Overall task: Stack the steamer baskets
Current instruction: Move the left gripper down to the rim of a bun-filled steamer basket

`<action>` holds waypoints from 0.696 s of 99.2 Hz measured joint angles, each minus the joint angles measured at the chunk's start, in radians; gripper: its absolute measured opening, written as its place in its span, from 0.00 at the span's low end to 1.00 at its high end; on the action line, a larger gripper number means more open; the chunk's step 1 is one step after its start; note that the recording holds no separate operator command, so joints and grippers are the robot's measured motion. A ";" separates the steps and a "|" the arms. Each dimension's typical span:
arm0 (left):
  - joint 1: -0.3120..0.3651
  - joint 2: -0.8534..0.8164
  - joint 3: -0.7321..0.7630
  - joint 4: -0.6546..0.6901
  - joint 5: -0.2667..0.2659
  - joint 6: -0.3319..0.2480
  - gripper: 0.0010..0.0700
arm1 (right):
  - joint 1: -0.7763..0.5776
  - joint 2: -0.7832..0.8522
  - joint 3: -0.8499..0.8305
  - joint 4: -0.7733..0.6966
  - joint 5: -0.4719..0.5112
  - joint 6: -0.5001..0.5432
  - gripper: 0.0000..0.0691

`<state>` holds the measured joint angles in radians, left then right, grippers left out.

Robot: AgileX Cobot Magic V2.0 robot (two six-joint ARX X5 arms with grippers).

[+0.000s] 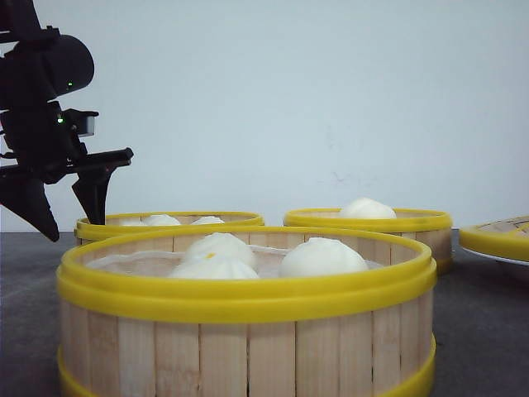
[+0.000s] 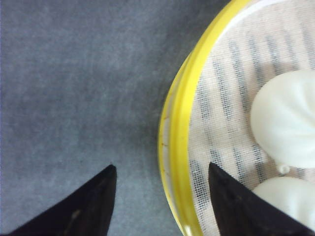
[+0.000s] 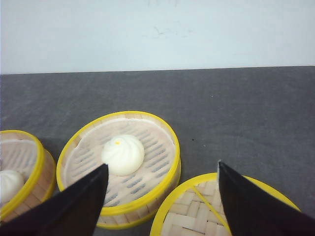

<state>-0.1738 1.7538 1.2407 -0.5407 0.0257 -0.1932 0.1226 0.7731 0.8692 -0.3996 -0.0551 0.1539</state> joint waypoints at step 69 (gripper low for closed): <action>-0.007 0.030 0.002 0.028 -0.001 -0.029 0.03 | 0.000 0.000 0.000 -0.009 0.004 0.000 0.63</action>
<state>-0.1806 1.7840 1.2427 -0.5129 0.0246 -0.2218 0.1226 0.7731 0.8692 -0.4084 -0.0513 0.1539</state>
